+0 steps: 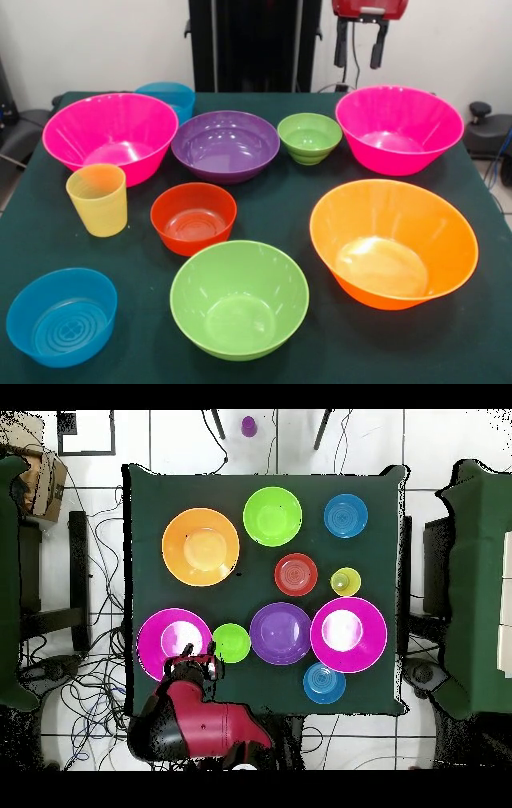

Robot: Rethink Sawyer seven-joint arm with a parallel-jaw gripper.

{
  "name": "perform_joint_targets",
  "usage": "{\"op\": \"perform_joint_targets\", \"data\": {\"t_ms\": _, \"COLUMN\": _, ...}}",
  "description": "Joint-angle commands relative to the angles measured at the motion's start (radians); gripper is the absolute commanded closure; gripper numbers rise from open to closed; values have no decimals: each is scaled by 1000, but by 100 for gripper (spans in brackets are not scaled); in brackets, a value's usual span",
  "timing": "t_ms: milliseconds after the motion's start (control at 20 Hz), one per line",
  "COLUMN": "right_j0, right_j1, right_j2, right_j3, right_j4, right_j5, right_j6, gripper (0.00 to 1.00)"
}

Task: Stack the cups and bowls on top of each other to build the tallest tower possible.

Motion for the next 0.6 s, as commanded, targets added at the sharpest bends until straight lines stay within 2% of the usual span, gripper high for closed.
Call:
{"op": "perform_joint_targets", "data": {"t_ms": 50, "right_j0": 42, "right_j1": 103, "right_j2": 33, "right_j3": 63, "right_j4": -17, "right_j5": -62, "right_j6": 206, "gripper": 0}}
{"op": "perform_joint_targets", "data": {"t_ms": 250, "right_j0": 91, "right_j1": 192, "right_j2": -11, "right_j3": 34, "right_j4": -13, "right_j5": -176, "right_j6": 217, "gripper": 0}}
{"op": "perform_joint_targets", "data": {"t_ms": 400, "right_j0": 102, "right_j1": 246, "right_j2": -25, "right_j3": 22, "right_j4": -30, "right_j5": -267, "right_j6": 228, "gripper": 0}}
{"op": "perform_joint_targets", "data": {"t_ms": 600, "right_j0": 110, "right_j1": 255, "right_j2": -39, "right_j3": 14, "right_j4": -35, "right_j5": -288, "right_j6": 228, "gripper": 0}}
